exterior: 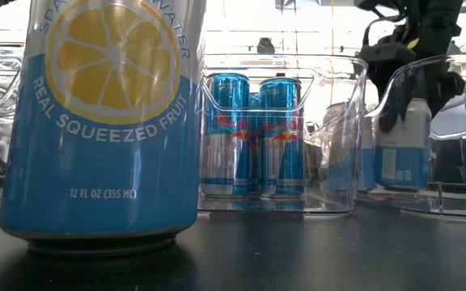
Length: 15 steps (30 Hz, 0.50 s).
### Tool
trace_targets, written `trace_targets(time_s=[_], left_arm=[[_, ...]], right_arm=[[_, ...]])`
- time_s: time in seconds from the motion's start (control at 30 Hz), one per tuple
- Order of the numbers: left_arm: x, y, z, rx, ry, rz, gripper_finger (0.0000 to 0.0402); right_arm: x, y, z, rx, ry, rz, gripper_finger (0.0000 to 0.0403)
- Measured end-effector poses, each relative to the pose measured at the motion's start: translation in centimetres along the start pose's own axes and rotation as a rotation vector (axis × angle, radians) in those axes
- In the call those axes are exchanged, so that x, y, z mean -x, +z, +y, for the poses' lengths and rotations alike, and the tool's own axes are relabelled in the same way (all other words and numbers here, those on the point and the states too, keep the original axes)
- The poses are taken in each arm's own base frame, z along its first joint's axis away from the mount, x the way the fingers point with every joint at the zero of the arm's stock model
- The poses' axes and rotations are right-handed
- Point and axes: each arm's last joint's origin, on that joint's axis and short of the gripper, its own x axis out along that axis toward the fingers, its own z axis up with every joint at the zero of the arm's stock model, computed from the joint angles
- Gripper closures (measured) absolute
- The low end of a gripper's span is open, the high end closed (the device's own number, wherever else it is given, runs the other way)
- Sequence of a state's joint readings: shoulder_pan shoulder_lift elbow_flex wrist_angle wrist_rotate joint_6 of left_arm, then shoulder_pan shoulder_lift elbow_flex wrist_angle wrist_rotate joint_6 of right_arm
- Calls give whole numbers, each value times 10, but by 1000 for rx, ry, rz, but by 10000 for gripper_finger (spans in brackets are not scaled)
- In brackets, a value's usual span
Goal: Sort soda cans
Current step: Put the middle white and blue soda can into the right transparent bin
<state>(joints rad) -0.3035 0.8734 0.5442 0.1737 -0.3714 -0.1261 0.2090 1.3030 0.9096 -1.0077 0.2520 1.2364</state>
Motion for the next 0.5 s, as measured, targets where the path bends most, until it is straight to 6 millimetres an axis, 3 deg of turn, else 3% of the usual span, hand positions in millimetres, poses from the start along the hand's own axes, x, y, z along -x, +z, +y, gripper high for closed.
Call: trace_targets(time_s=[0.3,0.5], left_arm=[[0,0,0,0,0,0,4],[0,0,0,-1,0,0,4]], right_arm=[[-2,2,-1,-23,-5,-16,54],[-1,2,0,-54,6,6,46]])
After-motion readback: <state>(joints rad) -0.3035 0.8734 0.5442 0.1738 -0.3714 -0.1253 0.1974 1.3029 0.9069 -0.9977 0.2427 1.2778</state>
